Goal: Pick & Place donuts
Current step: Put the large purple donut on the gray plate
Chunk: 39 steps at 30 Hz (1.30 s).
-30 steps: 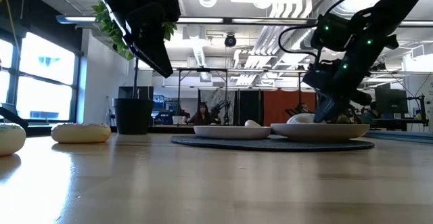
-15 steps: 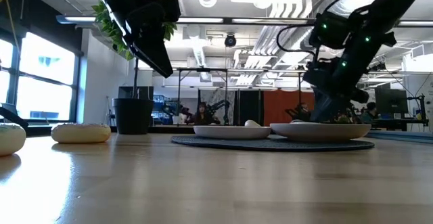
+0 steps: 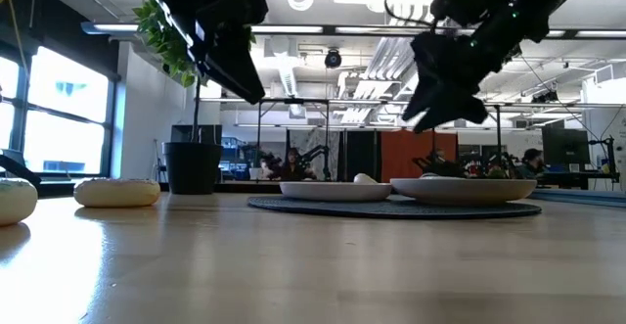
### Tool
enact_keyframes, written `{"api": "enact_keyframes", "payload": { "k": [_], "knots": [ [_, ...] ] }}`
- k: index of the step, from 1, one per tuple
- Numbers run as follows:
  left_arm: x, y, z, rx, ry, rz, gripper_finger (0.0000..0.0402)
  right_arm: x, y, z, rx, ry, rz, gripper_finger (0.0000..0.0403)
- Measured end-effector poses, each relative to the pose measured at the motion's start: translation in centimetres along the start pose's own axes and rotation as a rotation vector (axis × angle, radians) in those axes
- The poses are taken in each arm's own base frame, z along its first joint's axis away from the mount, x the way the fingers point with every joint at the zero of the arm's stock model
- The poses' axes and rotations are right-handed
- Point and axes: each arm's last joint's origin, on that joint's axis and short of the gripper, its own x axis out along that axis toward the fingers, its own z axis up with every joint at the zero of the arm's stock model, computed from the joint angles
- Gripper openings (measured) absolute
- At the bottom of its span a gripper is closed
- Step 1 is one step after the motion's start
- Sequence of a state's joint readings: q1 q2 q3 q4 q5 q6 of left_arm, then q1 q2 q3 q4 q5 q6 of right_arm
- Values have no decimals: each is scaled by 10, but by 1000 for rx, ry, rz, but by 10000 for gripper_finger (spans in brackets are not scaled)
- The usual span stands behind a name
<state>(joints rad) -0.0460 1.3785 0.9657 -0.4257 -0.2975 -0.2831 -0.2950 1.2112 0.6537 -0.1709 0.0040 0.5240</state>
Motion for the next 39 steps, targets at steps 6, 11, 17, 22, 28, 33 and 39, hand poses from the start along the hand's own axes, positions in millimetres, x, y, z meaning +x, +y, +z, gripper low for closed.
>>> {"api": "enact_keyframes", "payload": {
  "k": [6, 11, 17, 22, 28, 33, 39],
  "knots": [
    [0, -1, -4, 27, 49, -48, 188, -2, 39, -9, -93, -71, 161, 184],
    [-1, -4, -10, 56, 149, -201, 188, -7, 61, -18, -148, -139, 197, 184],
    [-6, -7, -23, 77, 331, -423, 188, -10, 70, -26, -174, -166, 159, 184],
    [-9, -4, -34, 90, 452, -424, 188, -10, 71, -27, -177, -175, 148, 185],
    [-4, 7, -49, 76, 587, -96, 188, -10, 71, -27, -177, -175, 146, 184],
    [11, 6, -62, -42, 657, -25, 188, -10, 70, -28, -180, -165, 139, 185],
    [35, 6, -93, -108, 748, -19, 188, -10, 69, -29, -184, -151, 129, 182]
  ]
}}
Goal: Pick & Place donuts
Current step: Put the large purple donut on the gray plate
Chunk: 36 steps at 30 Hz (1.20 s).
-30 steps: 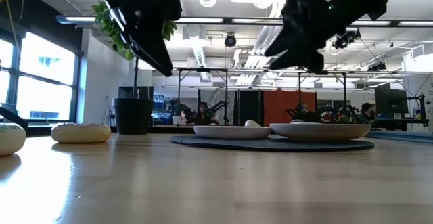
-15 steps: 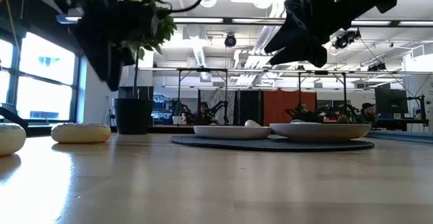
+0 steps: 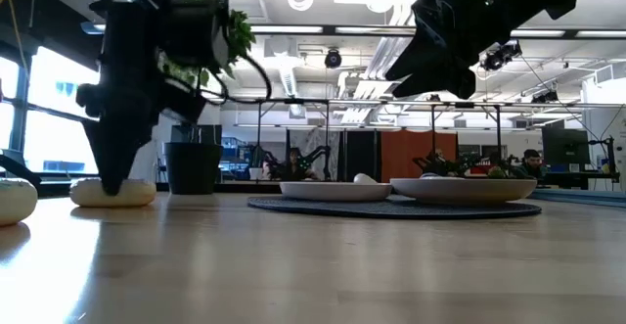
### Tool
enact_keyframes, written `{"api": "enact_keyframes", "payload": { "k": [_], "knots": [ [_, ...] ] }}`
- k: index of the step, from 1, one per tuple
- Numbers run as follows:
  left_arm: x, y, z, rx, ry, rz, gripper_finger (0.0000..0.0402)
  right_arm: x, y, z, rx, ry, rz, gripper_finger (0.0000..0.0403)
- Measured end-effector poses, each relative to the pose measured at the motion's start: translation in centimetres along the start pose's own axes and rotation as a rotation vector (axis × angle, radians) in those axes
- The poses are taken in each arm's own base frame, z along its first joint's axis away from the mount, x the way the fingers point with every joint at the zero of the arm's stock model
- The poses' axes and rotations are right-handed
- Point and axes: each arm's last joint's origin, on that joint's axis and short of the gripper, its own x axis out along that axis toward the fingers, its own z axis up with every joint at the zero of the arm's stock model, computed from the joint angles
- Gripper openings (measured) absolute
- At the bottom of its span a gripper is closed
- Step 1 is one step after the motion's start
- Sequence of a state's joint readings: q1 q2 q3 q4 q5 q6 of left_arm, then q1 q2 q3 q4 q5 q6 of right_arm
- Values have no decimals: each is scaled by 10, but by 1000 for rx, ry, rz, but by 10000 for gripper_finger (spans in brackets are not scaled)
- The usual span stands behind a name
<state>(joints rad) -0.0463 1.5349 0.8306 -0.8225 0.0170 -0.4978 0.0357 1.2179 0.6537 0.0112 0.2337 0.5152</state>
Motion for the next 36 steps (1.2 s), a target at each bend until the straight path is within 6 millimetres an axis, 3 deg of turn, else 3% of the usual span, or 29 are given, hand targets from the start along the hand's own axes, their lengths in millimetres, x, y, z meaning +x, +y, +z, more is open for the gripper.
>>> {"api": "enact_keyframes", "payload": {
  "k": [5, 11, 14, 22, 27, 29, 31, 34, 36],
  "knots": [
    [8, 2, -2, -18, 8, 37, 160, 0, -1, -1, -4, 15, -8, 181],
    [-7, -3, 8, -23, -36, 11, 53, -11, -2, -5, -7, 117, 56, 181],
    [-23, -11, 21, 9, -105, -25, 12, -18, -4, -15, 18, 248, 69, 181],
    [-95, -37, 69, 304, -501, -130, 24, -32, -2, -46, -36, 501, -26, 181],
    [-131, -50, 96, 529, -717, -23, 11, -41, 4, -59, -83, 610, -20, 181],
    [-135, -52, 101, 552, -710, 25, 9, -45, 5, -64, -27, 673, -17, 181],
    [-138, -58, 119, 566, -758, 36, 8, -52, 8, -70, 18, 744, -17, 181],
    [-118, -62, 141, 591, -676, 55, 7, -62, 10, -79, 57, 836, -55, 181],
    [-103, -65, 166, 573, -686, 70, 7, -69, 10, -85, 80, 886, -110, 181]
  ]
}}
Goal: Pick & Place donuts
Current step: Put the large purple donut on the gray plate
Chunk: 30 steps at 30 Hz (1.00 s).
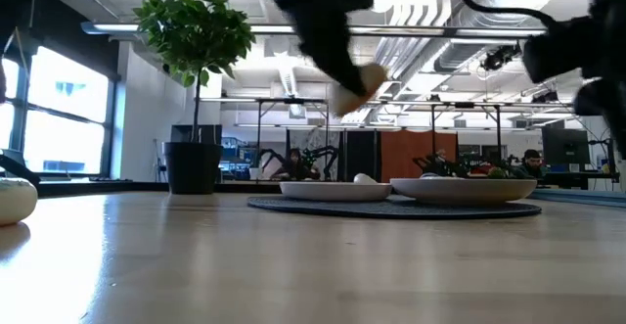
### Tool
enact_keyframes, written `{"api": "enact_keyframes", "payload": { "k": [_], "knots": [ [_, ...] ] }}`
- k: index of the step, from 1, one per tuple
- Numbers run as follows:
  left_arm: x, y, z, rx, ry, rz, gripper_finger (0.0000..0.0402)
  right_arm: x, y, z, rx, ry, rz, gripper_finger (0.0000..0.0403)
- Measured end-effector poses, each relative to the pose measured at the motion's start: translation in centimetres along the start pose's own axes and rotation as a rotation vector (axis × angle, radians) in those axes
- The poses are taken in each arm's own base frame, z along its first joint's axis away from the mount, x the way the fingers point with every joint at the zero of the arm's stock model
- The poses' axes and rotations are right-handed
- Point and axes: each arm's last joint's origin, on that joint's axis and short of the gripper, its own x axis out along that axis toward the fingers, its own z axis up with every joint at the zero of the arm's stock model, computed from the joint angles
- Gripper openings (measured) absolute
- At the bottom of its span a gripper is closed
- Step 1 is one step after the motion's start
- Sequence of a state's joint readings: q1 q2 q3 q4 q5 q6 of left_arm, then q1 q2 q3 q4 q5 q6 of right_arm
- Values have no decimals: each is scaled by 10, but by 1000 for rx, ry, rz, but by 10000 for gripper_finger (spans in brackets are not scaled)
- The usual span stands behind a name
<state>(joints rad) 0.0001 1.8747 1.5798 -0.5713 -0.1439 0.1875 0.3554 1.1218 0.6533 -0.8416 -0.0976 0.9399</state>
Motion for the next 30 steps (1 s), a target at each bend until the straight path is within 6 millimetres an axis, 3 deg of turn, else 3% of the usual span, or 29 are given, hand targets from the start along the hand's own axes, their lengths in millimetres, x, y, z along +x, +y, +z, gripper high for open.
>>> {"api": "enact_keyframes", "payload": {
  "k": [7, 16, 22, 30],
  "knots": [
    [61, 29, 22, -39, -38, 14, 6, -4, 3, -26, 51, 47, -60, 181],
    [107, 44, 29, -61, -47, 20, 22, -12, 7, -40, 36, -64, -47, 181],
    [107, 43, 33, -15, -84, 16, 78, -12, 8, -40, 27, -93, -47, 181],
    [108, 42, 30, -10, -71, -23, 201, -12, 10, -38, 28, -145, -42, 181]
  ]
}}
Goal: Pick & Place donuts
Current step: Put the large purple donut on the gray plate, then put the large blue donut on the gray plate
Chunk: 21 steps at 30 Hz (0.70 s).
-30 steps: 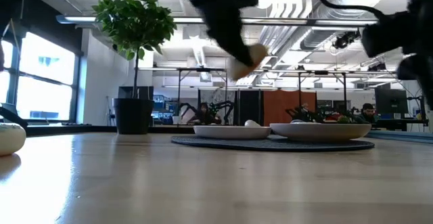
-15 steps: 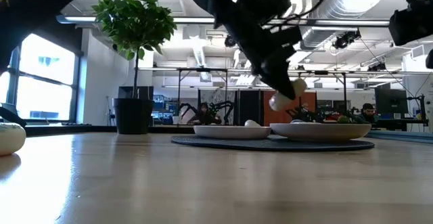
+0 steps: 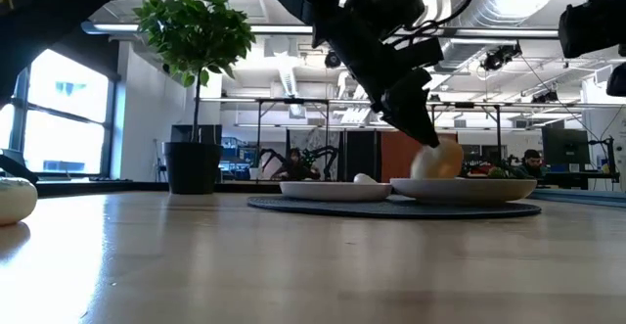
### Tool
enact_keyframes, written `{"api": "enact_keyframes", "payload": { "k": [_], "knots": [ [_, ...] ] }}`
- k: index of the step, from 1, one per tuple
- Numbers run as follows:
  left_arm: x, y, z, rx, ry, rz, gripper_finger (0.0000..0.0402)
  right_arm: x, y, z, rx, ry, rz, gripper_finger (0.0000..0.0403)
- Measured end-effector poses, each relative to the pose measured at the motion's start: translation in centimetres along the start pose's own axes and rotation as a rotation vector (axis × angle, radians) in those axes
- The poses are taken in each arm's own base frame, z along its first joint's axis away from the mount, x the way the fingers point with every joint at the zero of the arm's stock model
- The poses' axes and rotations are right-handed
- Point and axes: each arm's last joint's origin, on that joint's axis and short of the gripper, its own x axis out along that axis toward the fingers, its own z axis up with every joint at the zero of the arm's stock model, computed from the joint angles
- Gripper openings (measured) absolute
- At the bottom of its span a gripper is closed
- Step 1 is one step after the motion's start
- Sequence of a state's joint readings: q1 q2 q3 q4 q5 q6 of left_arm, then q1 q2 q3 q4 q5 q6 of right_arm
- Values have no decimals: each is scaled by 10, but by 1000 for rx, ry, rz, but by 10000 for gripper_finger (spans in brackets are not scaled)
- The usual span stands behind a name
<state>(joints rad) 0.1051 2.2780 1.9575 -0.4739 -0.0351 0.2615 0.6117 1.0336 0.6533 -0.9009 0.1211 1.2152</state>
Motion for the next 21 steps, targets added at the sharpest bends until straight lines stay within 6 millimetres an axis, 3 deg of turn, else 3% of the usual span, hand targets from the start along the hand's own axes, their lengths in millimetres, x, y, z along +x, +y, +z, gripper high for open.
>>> {"api": "enact_keyframes", "payload": {
  "k": [5, 9, 13, 16, 21],
  "knots": [
    [0, 0, 0, 14, -2, 2, 249, -1, 0, 8, -42, -251, -67, 181],
    [0, 0, 0, 15, 2, 9, 256, -3, -2, 14, -27, -437, -143, 181],
    [-1, -4, 0, 28, 19, 5, 257, -3, -3, 20, 4, -499, -160, 181],
    [-21, -6, 0, 39, 91, 20, 257, -3, -3, 22, 47, -513, -145, 181],
    [-78, -1, -6, 32, 313, 40, 257, -3, 0, 23, 68, -462, -93, 181]
  ]
}}
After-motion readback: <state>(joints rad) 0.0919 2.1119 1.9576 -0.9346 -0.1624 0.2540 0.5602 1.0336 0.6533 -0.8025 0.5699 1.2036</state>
